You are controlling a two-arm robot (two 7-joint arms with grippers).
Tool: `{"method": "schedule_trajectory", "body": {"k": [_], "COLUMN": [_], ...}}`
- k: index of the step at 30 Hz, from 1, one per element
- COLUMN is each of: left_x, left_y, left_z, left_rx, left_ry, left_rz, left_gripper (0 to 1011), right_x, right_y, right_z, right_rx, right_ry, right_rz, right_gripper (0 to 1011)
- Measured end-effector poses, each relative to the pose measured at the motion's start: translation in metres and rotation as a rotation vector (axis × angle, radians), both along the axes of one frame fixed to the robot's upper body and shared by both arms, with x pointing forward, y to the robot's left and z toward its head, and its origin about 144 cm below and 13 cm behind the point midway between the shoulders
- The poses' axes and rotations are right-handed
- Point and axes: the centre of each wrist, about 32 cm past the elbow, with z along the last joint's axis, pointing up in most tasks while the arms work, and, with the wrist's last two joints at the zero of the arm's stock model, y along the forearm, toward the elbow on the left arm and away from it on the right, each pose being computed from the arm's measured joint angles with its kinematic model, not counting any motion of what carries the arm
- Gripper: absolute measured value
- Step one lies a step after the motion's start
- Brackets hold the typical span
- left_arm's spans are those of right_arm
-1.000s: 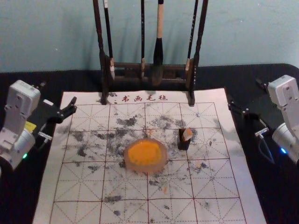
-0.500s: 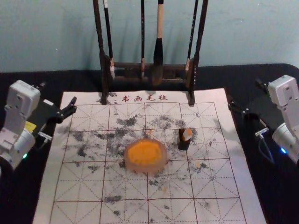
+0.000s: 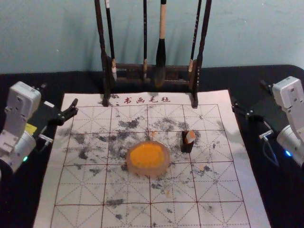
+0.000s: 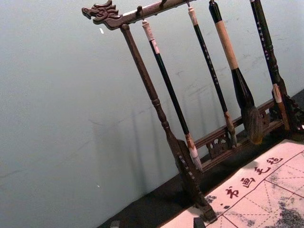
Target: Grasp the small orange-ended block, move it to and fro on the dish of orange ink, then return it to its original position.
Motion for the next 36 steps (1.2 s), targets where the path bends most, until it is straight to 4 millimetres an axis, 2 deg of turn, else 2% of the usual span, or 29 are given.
{"method": "schedule_trajectory", "body": {"k": [22,27,36], "left_x": [0.0,0.0,0.0], "left_y": [0.0,0.0,0.0], "left_z": [0.0,0.0,0.0], "left_rx": [0.0,0.0,0.0], "left_ry": [0.0,0.0,0.0], "left_rz": [0.0,0.0,0.0], "left_gripper": [1001,1001,1001], "right_x": [-0.001,-0.012,-0.048], "right_y": [0.0,-0.001,0.002], "right_z": [0.0,0.0,0.002], "right_rx": [0.001,0.006,0.056], "right_ry": [0.005,0.054,0.201], "right_rz": [0.004,0.024,0.121], "right_gripper": [1002,1002,1002]}}
